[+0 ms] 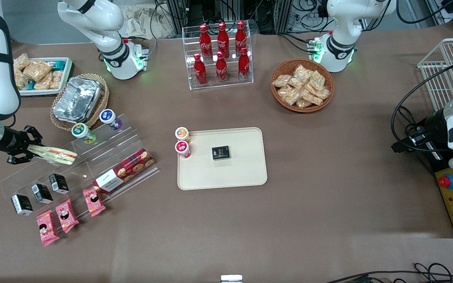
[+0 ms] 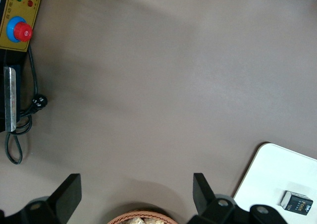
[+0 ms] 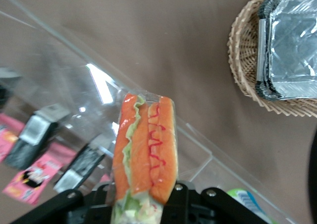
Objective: Place sandwich on tray
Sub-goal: 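Open the right gripper and lower it around the wrapped sandwich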
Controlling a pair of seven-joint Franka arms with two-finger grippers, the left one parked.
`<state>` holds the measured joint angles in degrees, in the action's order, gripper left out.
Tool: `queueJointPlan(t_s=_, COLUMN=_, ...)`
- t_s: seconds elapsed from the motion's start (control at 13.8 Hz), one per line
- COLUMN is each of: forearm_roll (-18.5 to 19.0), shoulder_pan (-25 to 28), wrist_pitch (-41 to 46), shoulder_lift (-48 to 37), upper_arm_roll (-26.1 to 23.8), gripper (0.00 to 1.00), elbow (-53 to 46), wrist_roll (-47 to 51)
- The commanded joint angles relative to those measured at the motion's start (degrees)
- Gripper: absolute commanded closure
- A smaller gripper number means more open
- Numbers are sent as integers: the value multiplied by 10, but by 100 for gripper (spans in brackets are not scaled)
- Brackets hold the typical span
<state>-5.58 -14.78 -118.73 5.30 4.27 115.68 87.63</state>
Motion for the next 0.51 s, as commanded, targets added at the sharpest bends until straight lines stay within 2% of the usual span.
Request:
queueJointPlan(t_s=0.0, forearm_roll=-18, shoulder_pan=-5, wrist_pitch=26, shoulder_lift=-15, upper_arm_roll=-3, gripper=74, elbow=-46, wrist_roll=-6)
queueJointPlan(t_s=0.22, forearm_roll=-34, shoulder_pan=2, wrist_pitch=67, shoulder_lift=-15, upper_arm_roll=-8, gripper=74, elbow=-122, wrist_roll=-23)
queueJointPlan(t_s=0.43, forearm_roll=-34, shoulder_pan=40, wrist_pitch=134, shoulder_lift=-16, upper_arm_roll=-10, gripper=74, elbow=-181, wrist_roll=-161)
